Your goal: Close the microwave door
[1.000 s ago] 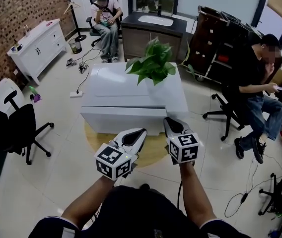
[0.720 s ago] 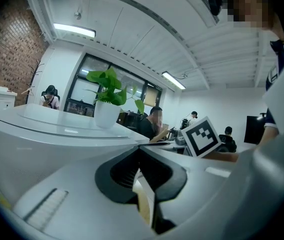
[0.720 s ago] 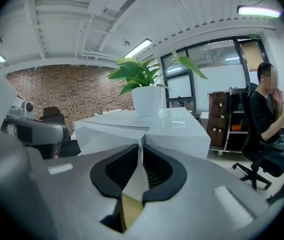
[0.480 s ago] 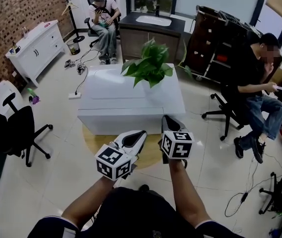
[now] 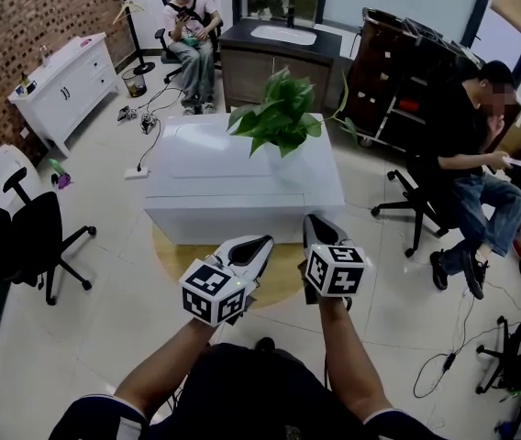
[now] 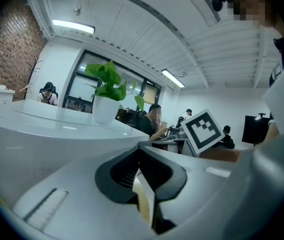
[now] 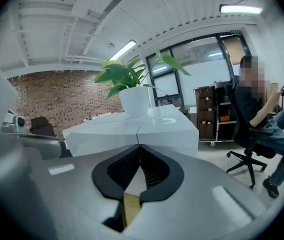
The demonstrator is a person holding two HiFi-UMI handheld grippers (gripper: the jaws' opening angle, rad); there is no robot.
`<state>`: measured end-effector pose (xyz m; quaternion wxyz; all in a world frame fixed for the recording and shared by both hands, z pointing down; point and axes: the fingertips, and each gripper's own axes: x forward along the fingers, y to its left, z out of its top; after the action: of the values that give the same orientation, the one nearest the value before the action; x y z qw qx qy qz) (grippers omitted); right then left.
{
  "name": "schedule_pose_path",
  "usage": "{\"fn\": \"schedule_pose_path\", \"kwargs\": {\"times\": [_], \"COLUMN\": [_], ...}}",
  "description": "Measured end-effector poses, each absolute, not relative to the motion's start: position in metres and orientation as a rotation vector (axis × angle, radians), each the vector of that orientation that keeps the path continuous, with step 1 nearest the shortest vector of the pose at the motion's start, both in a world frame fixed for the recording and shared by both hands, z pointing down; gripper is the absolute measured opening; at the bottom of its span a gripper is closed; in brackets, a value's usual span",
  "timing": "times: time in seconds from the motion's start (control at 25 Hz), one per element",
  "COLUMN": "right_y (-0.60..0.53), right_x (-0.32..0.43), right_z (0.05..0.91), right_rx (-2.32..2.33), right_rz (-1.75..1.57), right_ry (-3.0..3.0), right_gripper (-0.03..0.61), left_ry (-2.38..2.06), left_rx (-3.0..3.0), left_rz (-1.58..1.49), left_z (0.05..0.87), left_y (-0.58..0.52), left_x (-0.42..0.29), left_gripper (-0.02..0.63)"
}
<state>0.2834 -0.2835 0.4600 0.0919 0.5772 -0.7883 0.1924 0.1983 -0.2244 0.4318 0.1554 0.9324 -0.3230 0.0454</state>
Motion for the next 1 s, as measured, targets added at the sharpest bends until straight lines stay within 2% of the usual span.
{"fn": "schedule_pose_path", "kwargs": {"times": [1.0], "right_y": [-0.213], "right_x": [0.266], "right_z": [0.395], "right_rx": [1.467], "right_rz": [0.299], "right_ry": [-2.663], "right_gripper": [0.002], "left_ry": [-0.840], "left_rx": [2.746], "left_rz": [0.141], "left_z": [0.420], "left_y": [-0.212], "left_x": [0.229], "left_gripper": [0.012]}}
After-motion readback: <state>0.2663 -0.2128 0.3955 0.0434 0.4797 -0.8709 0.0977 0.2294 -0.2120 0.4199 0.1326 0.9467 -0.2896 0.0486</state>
